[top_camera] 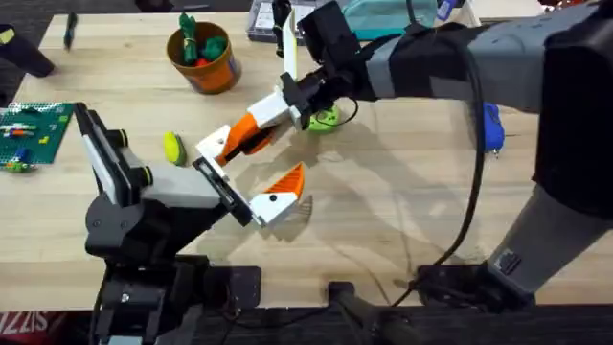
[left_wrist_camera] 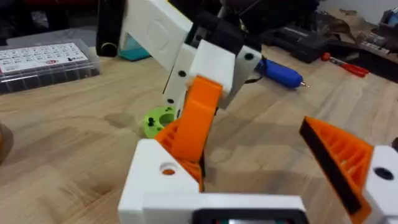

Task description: Pick up the gripper from the table and insert it into the empty holder that is missing its gripper. Then pick up a screw, insert it into the mounting hole, and use the screwdriver to tighten it. Finally, clean up the table by picking up the vegetable and placing it into the bucket.

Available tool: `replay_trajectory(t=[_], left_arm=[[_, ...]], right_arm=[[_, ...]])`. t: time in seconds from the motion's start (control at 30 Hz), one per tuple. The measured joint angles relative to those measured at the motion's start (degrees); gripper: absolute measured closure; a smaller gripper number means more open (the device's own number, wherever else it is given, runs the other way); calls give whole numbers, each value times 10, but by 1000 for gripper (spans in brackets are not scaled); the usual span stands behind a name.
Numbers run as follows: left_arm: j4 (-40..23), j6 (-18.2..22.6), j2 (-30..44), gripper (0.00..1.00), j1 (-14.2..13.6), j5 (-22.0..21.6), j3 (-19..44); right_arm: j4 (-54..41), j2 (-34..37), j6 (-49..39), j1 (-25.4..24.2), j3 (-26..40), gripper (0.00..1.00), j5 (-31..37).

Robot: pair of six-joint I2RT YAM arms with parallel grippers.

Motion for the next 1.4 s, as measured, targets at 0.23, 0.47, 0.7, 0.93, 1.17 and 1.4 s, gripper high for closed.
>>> replay_trajectory(t=[0.23, 0.47, 0.7, 0.93, 1.17, 1.4], left_arm=[[0, -4, 1, 15, 3, -8, 0], [0, -4, 3, 15, 3, -8, 0], [1, 1, 3, 15, 3, -7, 0], [1, 5, 3, 15, 2, 4, 0], [0, 8, 3, 15, 0, 14, 0], [-2, 16, 2, 15, -13, 54, 0]], right_arm=[[2, -3, 6, 6, 4, 994, 22], [2, -3, 6, 6, 4, 994, 20], [-5, -3, 6, 3, 4, 867, 16], [-24, -1, 5, 2, 4, 775, 12], [-42, 3, -1, 1, 4, 681, -1], [-115, 5, -32, -7, 3, 22, 4]])
